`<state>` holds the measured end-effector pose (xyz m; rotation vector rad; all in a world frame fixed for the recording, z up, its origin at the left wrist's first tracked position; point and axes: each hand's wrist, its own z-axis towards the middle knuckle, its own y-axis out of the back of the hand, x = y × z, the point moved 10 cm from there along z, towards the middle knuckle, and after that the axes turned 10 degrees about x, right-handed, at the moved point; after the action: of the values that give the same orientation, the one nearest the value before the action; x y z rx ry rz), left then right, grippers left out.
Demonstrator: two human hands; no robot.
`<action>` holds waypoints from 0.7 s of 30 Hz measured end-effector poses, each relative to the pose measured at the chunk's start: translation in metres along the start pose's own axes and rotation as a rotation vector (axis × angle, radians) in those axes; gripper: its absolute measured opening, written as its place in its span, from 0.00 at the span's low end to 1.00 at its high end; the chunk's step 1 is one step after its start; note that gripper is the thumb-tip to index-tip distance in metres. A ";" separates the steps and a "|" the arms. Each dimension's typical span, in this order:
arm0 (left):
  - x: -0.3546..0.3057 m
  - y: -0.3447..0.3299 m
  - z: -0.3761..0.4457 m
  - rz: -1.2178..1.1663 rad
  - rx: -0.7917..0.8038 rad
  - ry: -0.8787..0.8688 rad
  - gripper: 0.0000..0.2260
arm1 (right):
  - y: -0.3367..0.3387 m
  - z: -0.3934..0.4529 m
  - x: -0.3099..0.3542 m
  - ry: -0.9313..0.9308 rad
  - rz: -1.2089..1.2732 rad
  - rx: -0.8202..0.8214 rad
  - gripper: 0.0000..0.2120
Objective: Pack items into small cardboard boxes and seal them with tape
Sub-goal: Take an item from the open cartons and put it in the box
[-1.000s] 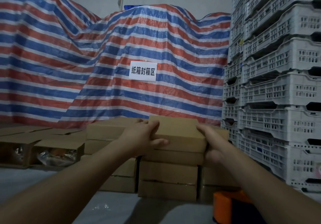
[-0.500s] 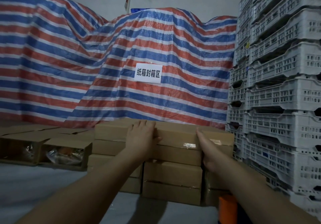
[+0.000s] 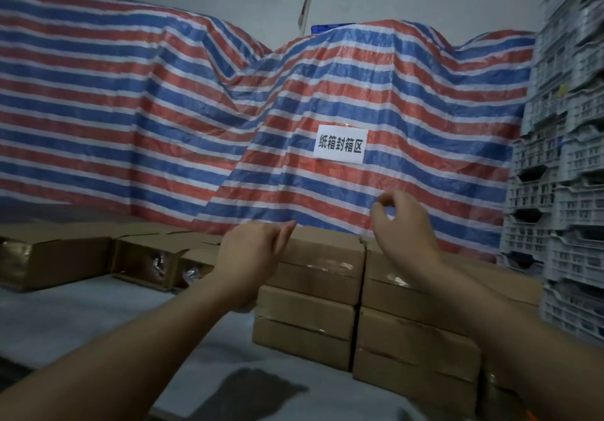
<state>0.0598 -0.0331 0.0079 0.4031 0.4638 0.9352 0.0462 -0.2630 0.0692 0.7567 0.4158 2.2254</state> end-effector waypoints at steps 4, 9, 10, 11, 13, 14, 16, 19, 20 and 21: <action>0.076 0.007 -0.012 0.046 -0.004 0.136 0.21 | -0.071 0.022 0.059 0.156 -0.051 0.134 0.07; 0.186 0.010 -0.034 0.068 0.020 0.350 0.05 | -0.175 0.036 0.104 0.253 -0.065 0.326 0.07; 0.208 0.010 -0.041 0.075 0.041 0.408 0.06 | -0.197 0.037 0.110 0.261 -0.064 0.366 0.07; 0.229 0.010 -0.048 0.103 0.067 0.465 0.08 | -0.219 0.038 0.115 0.262 -0.063 0.399 0.07; 0.265 0.011 -0.063 0.223 0.131 0.531 0.14 | -0.262 0.039 0.123 0.258 -0.062 0.459 0.08; 0.280 0.014 -0.069 0.281 0.156 0.551 0.17 | -0.284 0.039 0.126 0.259 -0.068 0.490 0.08; 0.310 0.026 -0.075 0.326 0.165 0.589 0.22 | -0.328 0.038 0.135 0.263 -0.088 0.552 0.06; 0.354 0.058 -0.082 0.366 0.074 0.691 0.27 | -0.388 0.037 0.155 0.259 -0.055 0.654 0.07; 0.366 0.069 -0.087 0.405 0.018 0.711 0.26 | -0.406 0.037 0.163 0.263 -0.028 0.682 0.09; 0.377 0.079 -0.094 0.424 -0.054 0.728 0.22 | -0.423 0.037 0.171 0.271 0.000 0.703 0.11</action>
<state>0.1482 0.3367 -0.1061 0.0949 1.0371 1.5068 0.2041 0.1512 -0.0454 0.7912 1.3745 2.1827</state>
